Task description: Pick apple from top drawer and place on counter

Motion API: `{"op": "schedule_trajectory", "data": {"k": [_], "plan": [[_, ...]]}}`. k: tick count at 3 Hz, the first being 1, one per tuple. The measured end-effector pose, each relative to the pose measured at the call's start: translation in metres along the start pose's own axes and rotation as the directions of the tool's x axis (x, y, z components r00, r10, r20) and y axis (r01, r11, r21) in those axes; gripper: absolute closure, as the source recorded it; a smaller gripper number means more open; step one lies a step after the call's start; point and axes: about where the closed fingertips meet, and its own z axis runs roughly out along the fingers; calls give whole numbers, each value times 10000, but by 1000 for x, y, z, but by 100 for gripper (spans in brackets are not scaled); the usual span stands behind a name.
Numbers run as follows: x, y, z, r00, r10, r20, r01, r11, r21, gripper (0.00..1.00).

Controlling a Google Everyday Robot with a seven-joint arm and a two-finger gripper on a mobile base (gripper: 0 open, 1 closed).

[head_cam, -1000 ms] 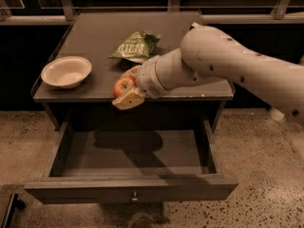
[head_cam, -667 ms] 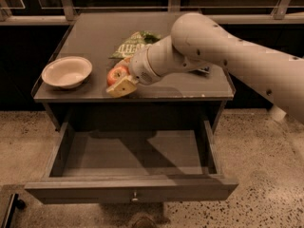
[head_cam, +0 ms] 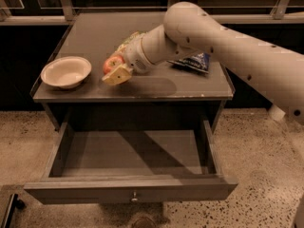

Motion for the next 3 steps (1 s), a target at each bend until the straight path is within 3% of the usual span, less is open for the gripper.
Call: {"op": "schedule_trajectory", "data": {"k": [3], "plan": [[0, 0, 0, 10000, 0, 0, 0, 10000, -1, 13]]}}
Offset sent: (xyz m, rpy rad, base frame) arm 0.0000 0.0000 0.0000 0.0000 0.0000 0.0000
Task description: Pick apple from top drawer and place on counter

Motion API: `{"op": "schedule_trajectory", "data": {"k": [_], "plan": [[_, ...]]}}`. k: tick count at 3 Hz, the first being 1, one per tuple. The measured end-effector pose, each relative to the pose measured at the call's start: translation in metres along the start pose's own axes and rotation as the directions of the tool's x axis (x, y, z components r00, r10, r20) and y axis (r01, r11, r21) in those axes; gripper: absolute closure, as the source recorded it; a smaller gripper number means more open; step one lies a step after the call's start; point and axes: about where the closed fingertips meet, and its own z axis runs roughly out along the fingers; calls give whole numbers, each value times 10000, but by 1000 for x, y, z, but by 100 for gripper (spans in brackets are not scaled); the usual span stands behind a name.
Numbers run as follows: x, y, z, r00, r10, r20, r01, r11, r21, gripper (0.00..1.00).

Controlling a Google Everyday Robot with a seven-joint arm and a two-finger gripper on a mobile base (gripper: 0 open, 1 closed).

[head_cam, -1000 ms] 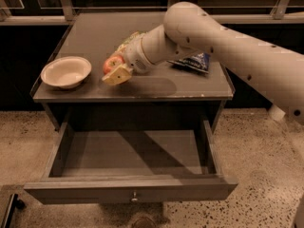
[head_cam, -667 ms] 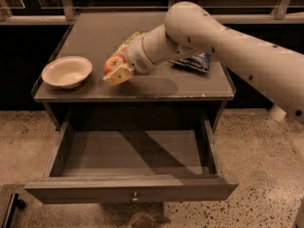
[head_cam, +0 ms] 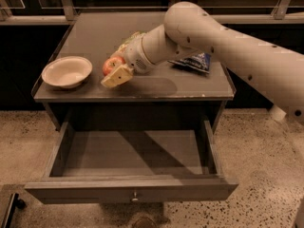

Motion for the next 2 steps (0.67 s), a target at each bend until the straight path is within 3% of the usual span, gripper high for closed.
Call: {"op": "schedule_trajectory", "data": {"k": [1, 2], "plan": [[0, 0, 0, 10000, -1, 0, 1, 10000, -2, 0], [0, 0, 0, 10000, -1, 0, 1, 10000, -2, 0]]}}
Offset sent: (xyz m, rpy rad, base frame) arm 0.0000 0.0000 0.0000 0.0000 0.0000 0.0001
